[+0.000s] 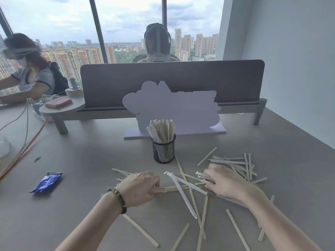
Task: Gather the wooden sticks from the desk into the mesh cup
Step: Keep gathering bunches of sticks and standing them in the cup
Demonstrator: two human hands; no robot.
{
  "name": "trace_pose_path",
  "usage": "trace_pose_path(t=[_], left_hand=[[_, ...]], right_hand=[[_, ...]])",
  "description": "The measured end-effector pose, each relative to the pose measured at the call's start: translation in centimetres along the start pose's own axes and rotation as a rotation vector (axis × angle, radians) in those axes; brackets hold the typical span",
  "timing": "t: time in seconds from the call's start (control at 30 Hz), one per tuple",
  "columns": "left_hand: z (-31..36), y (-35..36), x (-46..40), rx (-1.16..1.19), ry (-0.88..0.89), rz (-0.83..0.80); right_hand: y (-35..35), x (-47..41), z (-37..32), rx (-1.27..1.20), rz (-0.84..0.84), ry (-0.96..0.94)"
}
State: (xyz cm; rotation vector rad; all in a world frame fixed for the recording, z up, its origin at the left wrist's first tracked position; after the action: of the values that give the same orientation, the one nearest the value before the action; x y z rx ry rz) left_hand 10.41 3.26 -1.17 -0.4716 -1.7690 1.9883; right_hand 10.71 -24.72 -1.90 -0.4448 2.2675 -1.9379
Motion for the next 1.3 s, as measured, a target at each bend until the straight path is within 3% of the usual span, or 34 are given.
trace_pose_path(t=[0.67, 0.97, 1.2, 1.3], left_hand=[[0.0, 0.4, -0.5, 0.016, -0.025, -0.024], [1.1, -0.8, -0.2, 0.018, -0.075, 0.063], [1.7, -1.8, -0.1, 0.039, -0.038, 0.345], [2.1, -2.3, -0.1, 0.029, -0.054, 0.354]], right_hand=[[-0.9, 0.6, -1.3, 0.013, 0.033, 0.033], [-2.8, 1.2, -2.4, -0.231, 0.229, -0.002], [-3.7, 1.3, -3.0, -0.338, 0.456, -0.058], [-4.0, 1.2, -2.8, -0.435, 0.528, -0.095]])
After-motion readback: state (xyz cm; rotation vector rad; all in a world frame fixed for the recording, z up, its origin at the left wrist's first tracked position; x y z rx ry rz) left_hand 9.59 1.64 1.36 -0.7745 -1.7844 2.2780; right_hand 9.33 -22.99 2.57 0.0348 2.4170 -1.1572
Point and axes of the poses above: each hand's wrist, its own x-axis away from the middle knuckle, its own y-axis out of the palm, z = x × y, the point moved 2 cm from there along -x, towards the middle knuckle
